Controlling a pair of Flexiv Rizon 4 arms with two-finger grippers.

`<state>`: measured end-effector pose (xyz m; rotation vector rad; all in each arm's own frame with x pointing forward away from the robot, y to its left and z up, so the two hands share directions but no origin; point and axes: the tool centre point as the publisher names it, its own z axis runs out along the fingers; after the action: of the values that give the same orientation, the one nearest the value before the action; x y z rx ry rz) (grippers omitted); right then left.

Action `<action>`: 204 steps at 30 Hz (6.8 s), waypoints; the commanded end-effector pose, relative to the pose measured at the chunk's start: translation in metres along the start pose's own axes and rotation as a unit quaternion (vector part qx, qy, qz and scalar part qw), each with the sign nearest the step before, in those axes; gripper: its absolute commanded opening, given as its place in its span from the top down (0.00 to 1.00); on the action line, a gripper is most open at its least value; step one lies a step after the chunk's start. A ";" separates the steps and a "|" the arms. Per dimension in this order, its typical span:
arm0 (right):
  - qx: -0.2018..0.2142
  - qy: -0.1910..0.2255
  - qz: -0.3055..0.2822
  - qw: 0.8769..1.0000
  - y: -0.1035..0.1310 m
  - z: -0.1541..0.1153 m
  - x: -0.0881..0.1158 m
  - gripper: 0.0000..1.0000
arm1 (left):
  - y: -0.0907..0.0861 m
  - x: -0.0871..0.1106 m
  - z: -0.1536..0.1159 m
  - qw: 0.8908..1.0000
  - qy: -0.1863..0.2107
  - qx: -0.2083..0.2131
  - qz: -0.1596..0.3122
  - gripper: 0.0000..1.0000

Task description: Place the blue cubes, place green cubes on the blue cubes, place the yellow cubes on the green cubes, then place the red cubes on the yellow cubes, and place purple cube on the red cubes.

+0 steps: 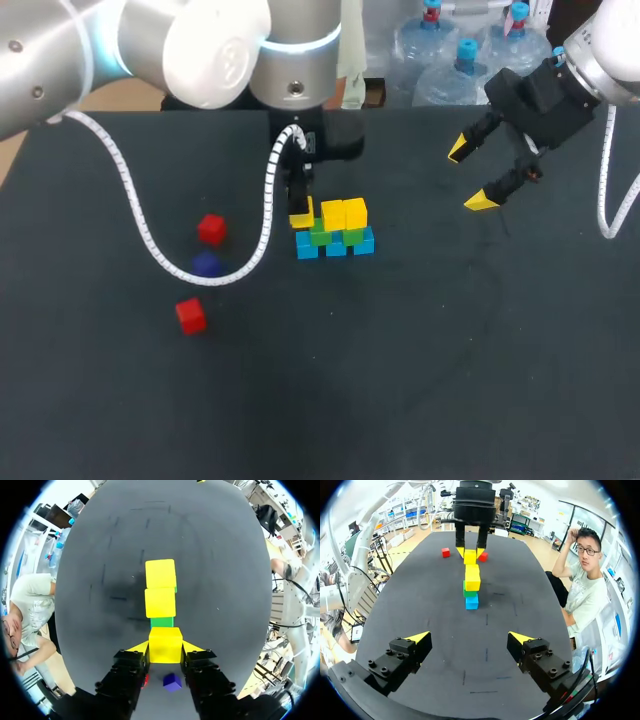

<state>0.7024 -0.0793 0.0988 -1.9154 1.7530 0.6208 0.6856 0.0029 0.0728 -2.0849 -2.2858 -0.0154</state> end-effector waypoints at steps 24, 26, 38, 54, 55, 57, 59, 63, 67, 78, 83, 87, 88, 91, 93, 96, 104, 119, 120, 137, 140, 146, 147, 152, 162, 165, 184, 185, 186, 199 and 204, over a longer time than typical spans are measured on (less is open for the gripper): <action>0.000 -0.001 0.000 1.000 0.000 0.000 0.000 0.00 | 0.000 -0.008 0.007 1.000 0.002 0.004 -0.015 1.00; 0.000 -0.001 0.000 1.000 0.000 0.000 0.000 0.00 | 0.001 -0.009 0.007 1.000 0.002 0.004 -0.015 1.00; 0.000 -0.001 0.000 1.000 0.000 0.000 0.000 0.00 | 0.001 -0.011 0.006 1.000 0.007 0.005 -0.013 1.00; 0.000 -0.001 0.000 1.000 0.000 0.000 0.000 0.00 | 0.000 -0.013 0.006 1.000 0.008 0.006 -0.016 1.00; 0.000 -0.001 0.000 1.000 0.000 0.000 0.000 0.00 | 0.000 -0.013 0.006 1.000 0.008 0.006 -0.016 1.00; 0.000 -0.001 0.000 1.000 0.000 0.000 0.000 0.00 | -0.001 -0.013 0.006 1.000 0.008 0.006 -0.017 1.00; 0.000 -0.001 0.000 1.000 0.000 0.000 0.000 0.00 | -0.001 -0.014 0.006 1.000 0.009 0.006 -0.017 1.00; 0.000 -0.001 0.000 1.000 0.000 0.000 0.000 0.00 | -0.002 -0.015 0.007 1.000 0.010 0.008 -0.013 1.00; 0.000 -0.001 0.000 1.000 0.000 0.000 0.000 0.00 | -0.003 -0.016 0.008 1.000 0.011 0.010 -0.012 1.00; 0.000 -0.001 0.000 1.000 0.000 0.000 0.000 0.00 | -0.001 -0.014 0.008 1.000 0.013 0.010 -0.012 1.00; 0.000 -0.001 0.000 1.000 0.000 0.000 0.000 0.00 | 0.000 -0.013 0.009 1.000 0.014 0.011 -0.013 1.00; 0.000 -0.001 0.000 1.000 0.000 0.000 0.000 0.00 | 0.000 -0.012 0.010 1.000 0.014 0.011 -0.014 1.00; 0.000 -0.001 0.000 1.000 0.000 0.000 0.000 0.00 | 0.000 -0.012 0.011 1.000 0.014 0.011 -0.014 1.00; 0.000 -0.001 0.000 1.000 0.000 0.000 0.000 0.00 | 0.000 -0.012 0.011 1.000 0.014 0.012 -0.014 1.00; 0.000 -0.001 0.000 1.000 0.000 0.000 0.000 0.00 | 0.000 -0.012 0.012 1.000 0.014 0.012 -0.013 1.00; 0.000 -0.001 0.000 1.000 0.000 0.000 0.000 0.00 | 0.001 -0.012 0.012 1.000 0.015 0.013 -0.013 1.00; 0.000 -0.001 0.000 1.000 0.000 0.000 0.000 0.00 | 0.001 -0.013 0.013 1.000 0.018 0.015 -0.013 1.00; 0.000 -0.001 0.000 1.000 0.000 0.000 0.000 0.00 | 0.003 -0.014 0.011 1.000 0.022 0.014 -0.012 1.00; 0.000 -0.001 0.000 1.000 0.000 0.000 0.000 0.00 | 0.003 -0.015 0.011 1.000 0.022 0.014 -0.012 1.00; 0.000 -0.001 0.000 1.000 0.000 0.000 0.000 0.00 | 0.004 -0.015 0.012 1.000 0.024 0.016 -0.010 1.00; 0.000 -0.001 0.000 1.000 0.000 0.000 0.000 0.00 | 0.004 -0.015 0.012 1.000 0.024 0.016 -0.011 1.00; 0.000 -0.001 0.000 1.000 0.000 0.000 0.000 0.00 | 0.003 -0.016 0.013 1.000 0.023 0.017 -0.010 0.99; 0.000 -0.001 0.000 1.000 0.000 0.000 0.000 0.00 | 0.003 -0.016 0.014 1.000 0.023 0.018 -0.010 0.99; 0.000 -0.001 0.000 1.000 0.000 0.000 0.000 0.00 | 0.003 -0.016 0.014 0.999 0.024 0.018 -0.011 0.99; 0.000 -0.001 0.000 1.000 0.000 0.000 0.000 0.00 | 0.003 -0.016 0.015 0.999 0.024 0.019 -0.011 0.92; 0.000 -0.001 0.000 1.000 0.000 0.000 0.000 0.00 | 0.004 -0.016 0.015 0.999 0.024 0.018 -0.012 0.89; 0.000 -0.001 0.000 1.000 0.000 0.000 0.000 0.00 | 0.004 -0.015 0.015 1.000 0.019 0.017 -0.016 0.27; 0.000 -0.001 0.000 1.000 0.000 0.000 0.000 0.00 | 0.004 -0.015 0.014 1.000 0.019 0.016 -0.016 0.26; 0.000 -0.001 0.000 1.000 0.000 0.000 0.000 0.00 | 0.003 -0.014 0.013 1.000 0.017 0.014 -0.017 0.26; 0.000 -0.001 0.000 1.000 0.000 0.000 0.000 0.00 | 0.005 0.006 -0.006 0.997 -0.005 -0.050 -0.051 0.00; 0.000 -0.001 0.000 1.000 0.000 0.000 0.000 0.00 | 0.009 0.021 -0.013 0.995 -0.009 -0.066 -0.071 0.00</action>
<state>0.7024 -0.0793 0.0988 -1.9153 1.7530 0.6208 0.7026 0.0123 0.0824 -1.9529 -2.4650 -0.1552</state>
